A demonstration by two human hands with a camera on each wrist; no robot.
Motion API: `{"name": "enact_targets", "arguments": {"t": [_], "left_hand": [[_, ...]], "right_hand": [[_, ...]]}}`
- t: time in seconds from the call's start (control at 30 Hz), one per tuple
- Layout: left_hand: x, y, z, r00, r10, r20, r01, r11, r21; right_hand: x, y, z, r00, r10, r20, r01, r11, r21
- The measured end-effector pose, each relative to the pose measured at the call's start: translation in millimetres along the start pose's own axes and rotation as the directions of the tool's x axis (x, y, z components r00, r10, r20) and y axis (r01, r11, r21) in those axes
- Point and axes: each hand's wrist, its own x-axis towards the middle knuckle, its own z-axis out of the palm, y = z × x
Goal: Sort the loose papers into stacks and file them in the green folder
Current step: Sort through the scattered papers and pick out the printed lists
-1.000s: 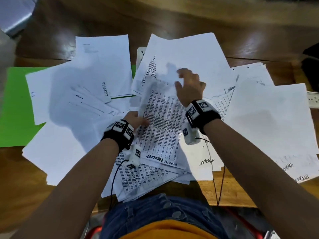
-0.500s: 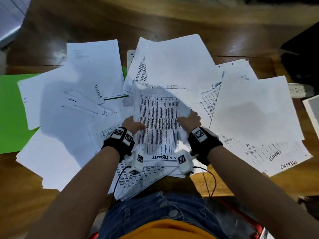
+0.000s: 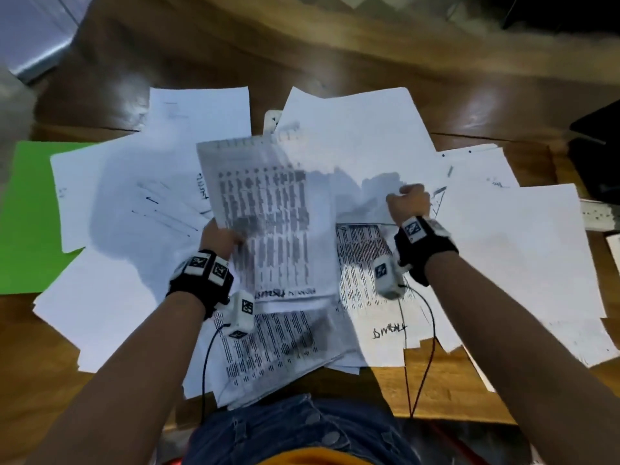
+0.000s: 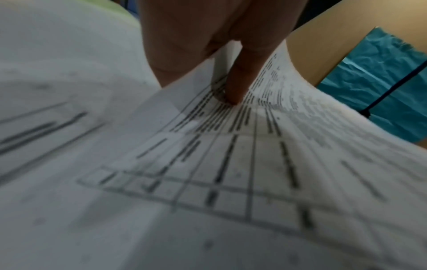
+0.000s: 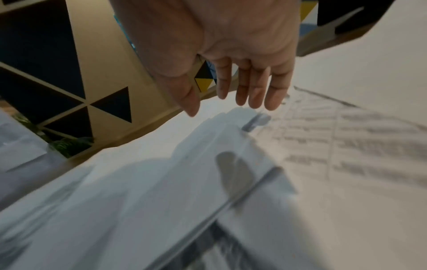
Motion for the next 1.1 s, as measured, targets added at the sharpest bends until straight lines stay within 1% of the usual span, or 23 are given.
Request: {"name": "enact_targets", "arguments": {"t": [0.03,0.1,0.2,0.3,0.4,0.5,0.6,0.73,0.83,0.9,1.0,1.03,1.1], "left_hand": [[7.8,4.9,-5.3,0.999,-0.005,-0.042,0.005,1.000,0.001],[27.5,14.8,-13.0,0.997,0.003,-0.083,0.000,0.999,0.035],[57.1,31.1,-15.3,0.995,0.037,-0.098,-0.023,0.989,0.143],[68.8,44.5,-9.8,0.994,0.061,-0.094,-0.040,0.977,0.210],[70.9,47.3,-1.8,0.996,0.055,-0.072,-0.038,0.974,0.223],[73.5,45.2,6.8,0.997,0.073,-0.021,-0.065,0.959,0.277],[73.3,51.8,16.8,0.990,0.132,0.040,-0.138,0.941,0.309],[71.6,62.5,30.2,0.979,0.186,0.082,-0.202,0.918,0.340],[70.1,67.7,37.5,0.978,0.195,0.074,-0.208,0.904,0.372],[67.7,68.7,38.8,0.986,0.152,0.072,-0.168,0.916,0.366],[58.4,64.9,36.7,0.989,0.018,0.145,-0.064,0.947,0.314],[53.8,61.6,35.9,0.986,-0.003,0.166,-0.045,0.956,0.290],[39.7,53.3,33.2,0.985,-0.043,0.165,-0.001,0.966,0.259]], "right_hand": [[11.8,-7.1,-4.3,1.000,0.017,-0.002,-0.017,0.998,-0.061],[31.2,-18.5,-9.8,0.999,0.043,-0.001,-0.043,0.984,-0.173],[48.8,-28.6,-9.4,0.992,0.120,0.036,-0.103,0.947,-0.304],[52.2,-29.1,-4.4,0.971,0.226,0.076,-0.179,0.902,-0.394],[53.2,-29.9,3.9,0.964,0.243,0.109,-0.193,0.918,-0.346],[55.2,-29.7,11.0,0.968,0.191,0.164,-0.143,0.954,-0.262],[56.4,-26.0,14.3,0.982,0.120,0.145,-0.088,0.974,-0.210],[50.5,-20.5,15.2,0.980,0.046,0.193,-0.006,0.979,-0.203],[47.8,-17.3,13.3,0.976,0.044,0.213,0.005,0.974,-0.225],[47.3,-15.1,10.4,0.985,0.036,0.171,-0.001,0.980,-0.200],[44.1,-11.6,4.2,0.994,0.033,0.100,-0.023,0.994,-0.104],[42.7,-10.3,2.1,0.996,0.024,0.088,-0.017,0.997,-0.075],[38.3,-9.2,-2.8,0.997,-0.017,0.070,0.020,0.999,-0.037]]}}
